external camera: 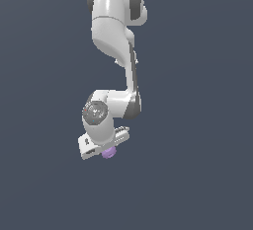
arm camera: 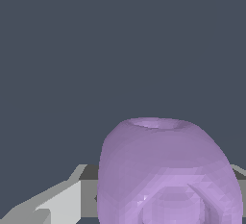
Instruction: Pick up the object and move it to a goal position.
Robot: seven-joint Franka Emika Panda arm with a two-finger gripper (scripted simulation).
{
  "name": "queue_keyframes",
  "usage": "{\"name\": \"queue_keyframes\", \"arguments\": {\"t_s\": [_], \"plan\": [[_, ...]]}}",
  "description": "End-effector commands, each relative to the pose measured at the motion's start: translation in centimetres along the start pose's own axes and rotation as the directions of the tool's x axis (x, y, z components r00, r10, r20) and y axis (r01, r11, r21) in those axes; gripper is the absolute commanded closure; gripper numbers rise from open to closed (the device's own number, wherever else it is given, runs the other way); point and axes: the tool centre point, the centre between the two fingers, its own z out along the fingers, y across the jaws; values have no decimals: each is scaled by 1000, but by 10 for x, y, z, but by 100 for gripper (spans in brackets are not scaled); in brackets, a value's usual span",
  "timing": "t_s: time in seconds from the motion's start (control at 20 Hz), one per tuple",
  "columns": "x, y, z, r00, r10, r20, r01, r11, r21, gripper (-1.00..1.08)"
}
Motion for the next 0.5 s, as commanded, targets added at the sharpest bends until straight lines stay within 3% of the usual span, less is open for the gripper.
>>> {"name": "queue_keyframes", "arguments": {"t_s": [0.0, 0.45], "plan": [[0, 0, 0, 1000, 0, 0, 0, 1000, 0, 108], [-5, -3, -9, 1000, 0, 0, 0, 1000, 0, 108]]}}
